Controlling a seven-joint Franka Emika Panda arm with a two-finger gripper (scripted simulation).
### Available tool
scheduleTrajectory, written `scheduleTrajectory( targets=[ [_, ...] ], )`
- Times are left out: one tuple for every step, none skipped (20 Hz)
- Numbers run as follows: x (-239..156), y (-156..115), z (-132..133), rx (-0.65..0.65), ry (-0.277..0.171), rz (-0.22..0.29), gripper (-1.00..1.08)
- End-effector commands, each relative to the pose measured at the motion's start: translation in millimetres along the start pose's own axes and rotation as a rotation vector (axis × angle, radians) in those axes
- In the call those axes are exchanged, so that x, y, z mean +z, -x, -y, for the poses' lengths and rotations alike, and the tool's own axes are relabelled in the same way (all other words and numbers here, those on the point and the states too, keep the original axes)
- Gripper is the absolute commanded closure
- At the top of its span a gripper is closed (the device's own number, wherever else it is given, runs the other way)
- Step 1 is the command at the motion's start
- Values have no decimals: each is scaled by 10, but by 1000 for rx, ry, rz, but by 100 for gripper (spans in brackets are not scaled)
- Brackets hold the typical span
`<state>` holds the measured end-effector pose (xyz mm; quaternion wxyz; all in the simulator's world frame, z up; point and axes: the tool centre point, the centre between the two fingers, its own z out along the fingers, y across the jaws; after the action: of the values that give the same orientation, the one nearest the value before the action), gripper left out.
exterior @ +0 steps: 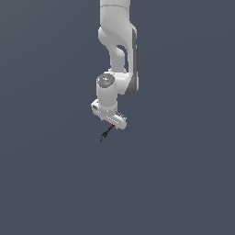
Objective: Pick up the object and move it to a goal position.
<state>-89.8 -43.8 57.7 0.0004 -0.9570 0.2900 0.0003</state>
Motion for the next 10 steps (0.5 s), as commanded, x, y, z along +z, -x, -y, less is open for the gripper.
scheduleTrajectory(
  targets=[
    [14,10,-13,9,1,-1,-92],
    [7,5,-6,4,0,0,-92],
    [10,5,-6,4,0,0,-92],
    [19,6,-6,4,0,0,-92],
    [34,7,-6,4,0,0,-92],
    [54,7,-8,4,0,0,-92],
    [81,8,-9,5,0,0,-92],
    [113,10,-9,5,0,0,-92],
    [151,11,-12,5,1,0,-92],
    [194,13,-13,6,1,0,-92]
  ],
)
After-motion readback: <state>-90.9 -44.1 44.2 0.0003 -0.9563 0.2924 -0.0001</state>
